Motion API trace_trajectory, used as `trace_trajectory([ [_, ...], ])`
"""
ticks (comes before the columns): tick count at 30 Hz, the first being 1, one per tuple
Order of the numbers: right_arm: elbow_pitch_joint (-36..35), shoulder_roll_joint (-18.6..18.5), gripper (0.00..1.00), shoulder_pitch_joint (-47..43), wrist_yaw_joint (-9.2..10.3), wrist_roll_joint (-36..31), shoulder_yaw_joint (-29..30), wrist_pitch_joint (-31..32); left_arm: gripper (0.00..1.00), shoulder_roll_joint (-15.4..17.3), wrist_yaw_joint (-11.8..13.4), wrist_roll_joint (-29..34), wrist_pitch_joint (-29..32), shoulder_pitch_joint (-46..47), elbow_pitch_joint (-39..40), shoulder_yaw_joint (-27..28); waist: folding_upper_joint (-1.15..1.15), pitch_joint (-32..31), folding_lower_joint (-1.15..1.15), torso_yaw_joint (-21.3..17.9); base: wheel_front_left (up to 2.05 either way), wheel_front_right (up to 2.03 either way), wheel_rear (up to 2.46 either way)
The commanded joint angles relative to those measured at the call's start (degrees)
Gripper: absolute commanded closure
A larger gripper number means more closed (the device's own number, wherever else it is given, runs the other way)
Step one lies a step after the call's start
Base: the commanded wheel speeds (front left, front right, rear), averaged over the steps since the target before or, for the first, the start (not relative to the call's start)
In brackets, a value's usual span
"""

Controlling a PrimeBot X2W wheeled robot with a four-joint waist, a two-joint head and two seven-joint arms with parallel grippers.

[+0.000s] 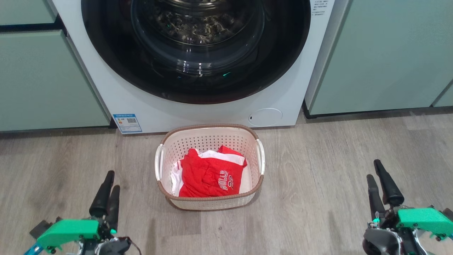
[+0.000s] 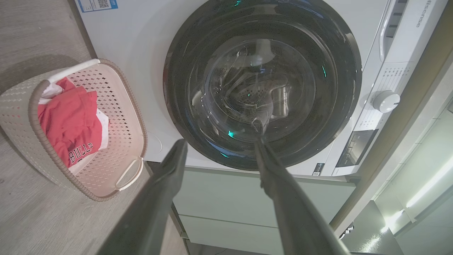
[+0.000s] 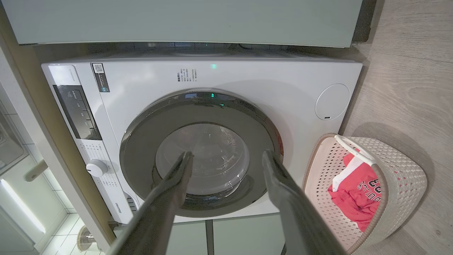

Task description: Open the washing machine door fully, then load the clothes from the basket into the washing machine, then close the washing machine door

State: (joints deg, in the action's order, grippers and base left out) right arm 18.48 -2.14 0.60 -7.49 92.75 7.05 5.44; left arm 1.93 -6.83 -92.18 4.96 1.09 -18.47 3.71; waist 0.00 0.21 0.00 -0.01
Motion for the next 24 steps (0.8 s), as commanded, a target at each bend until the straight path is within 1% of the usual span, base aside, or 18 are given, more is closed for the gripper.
trace_trajectory([
  [1,-2.33,-0.52,0.00,2.55,-0.01,-0.58,-0.17,-0.51,0.00,0.41,-0.08,0.65,-0.24,2.76,2.07,0.11,0.00,0.01,0.00,0.01,0.00,0.00,0.00],
  [8,-2.73,-0.86,0.00,2.82,-0.01,-1.91,-0.76,-1.76,0.00,0.81,-0.12,1.79,-1.54,3.40,2.63,-0.60,0.00,0.05,0.00,0.02,0.00,0.00,0.00],
  [15,-3.27,-1.83,0.00,3.44,-0.01,-5.85,-1.57,-3.07,0.00,1.57,-0.15,5.92,-2.78,4.24,3.27,-1.18,0.00,0.07,0.00,0.04,0.00,0.00,0.00],
  [19,-4.20,-2.50,0.00,4.03,-0.01,-10.50,-1.70,-3.80,0.00,1.66,-0.14,11.50,-3.46,4.94,4.53,-0.89,0.00,0.10,0.00,0.14,0.00,0.00,0.00],
  [20,-4.98,-2.63,0.00,4.35,-0.01,-13.20,-1.65,-4.15,0.00,1.63,-0.10,14.26,-3.79,5.27,5.22,-0.89,0.00,0.14,0.00,0.16,0.00,0.00,0.00],
  [24,-6.57,-2.93,0.00,5.00,-0.01,-18.73,-1.80,-4.82,0.00,1.80,0.09,19.66,-4.46,6.01,6.61,-1.13,0.00,0.26,0.00,0.21,0.00,0.00,0.00],
])
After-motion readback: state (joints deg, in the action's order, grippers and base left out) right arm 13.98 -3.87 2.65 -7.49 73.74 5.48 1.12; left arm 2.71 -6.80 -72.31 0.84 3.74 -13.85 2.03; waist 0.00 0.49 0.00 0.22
